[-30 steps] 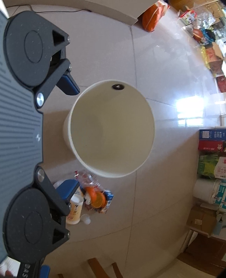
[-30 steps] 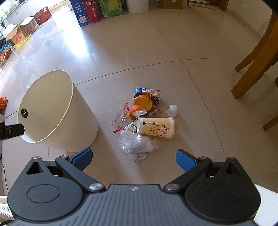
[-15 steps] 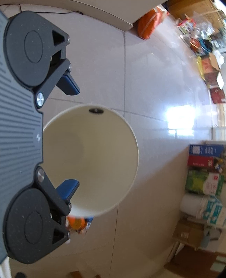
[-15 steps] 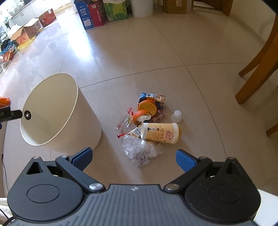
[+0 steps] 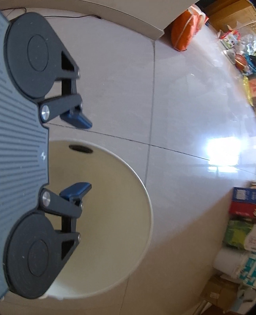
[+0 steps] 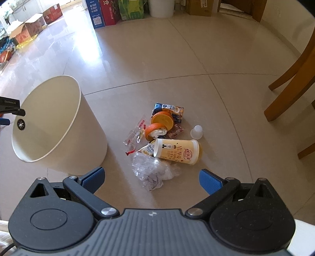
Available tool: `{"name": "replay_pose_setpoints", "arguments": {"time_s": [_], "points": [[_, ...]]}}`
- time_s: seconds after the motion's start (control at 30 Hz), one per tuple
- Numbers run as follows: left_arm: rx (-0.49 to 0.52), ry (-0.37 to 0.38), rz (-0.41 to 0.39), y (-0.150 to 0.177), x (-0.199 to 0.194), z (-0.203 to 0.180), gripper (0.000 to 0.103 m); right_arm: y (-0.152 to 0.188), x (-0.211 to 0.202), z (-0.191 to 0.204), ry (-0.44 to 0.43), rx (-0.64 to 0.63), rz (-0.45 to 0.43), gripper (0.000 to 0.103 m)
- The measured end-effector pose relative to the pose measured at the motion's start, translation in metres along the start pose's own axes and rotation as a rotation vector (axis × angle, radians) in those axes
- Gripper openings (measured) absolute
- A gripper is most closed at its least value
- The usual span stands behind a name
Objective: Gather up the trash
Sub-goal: 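Grip the white bin rim with the left tool while right tool approaches trash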
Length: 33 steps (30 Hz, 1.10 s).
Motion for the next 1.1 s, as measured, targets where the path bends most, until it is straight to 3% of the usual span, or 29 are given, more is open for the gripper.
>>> {"name": "replay_pose_setpoints", "arguments": {"time_s": [0.1, 0.2, 0.57, 0.97, 1.1], "points": [[-0.012, -0.038, 0.029, 0.006, 0.012, 0.01, 0.046, -0.001, 0.001, -0.002, 0.003, 0.0, 0.001, 0.103], [-0.034, -0.014, 0.042, 0.012, 0.017, 0.014, 0.042, -0.002, 0.002, -0.004, -0.001, 0.011, 0.001, 0.103], [-0.023, 0.03, 0.04, 0.006, 0.032, 0.015, 0.014, 0.001, 0.004, -0.003, -0.006, -0.008, -0.008, 0.103], [0.105, 0.007, -0.02, -0.011, 0.045, 0.004, 0.018, 0.018, 0.018, -0.012, -0.045, -0.122, -0.044, 0.103], [0.111, 0.037, -0.02, -0.022, 0.051, 0.002, 0.019, 0.026, 0.027, -0.013, -0.081, -0.155, -0.036, 0.103]]}}
Point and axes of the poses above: each gripper's, at about its wrist camera, not at the fingertips, and x roughly the way its jaws point, z to its left, y to its underside, the point moved 6 cm from there along x, roughly the way its jaws point, and after that the axes turned 2 degrees about z, right-handed, at the moved point
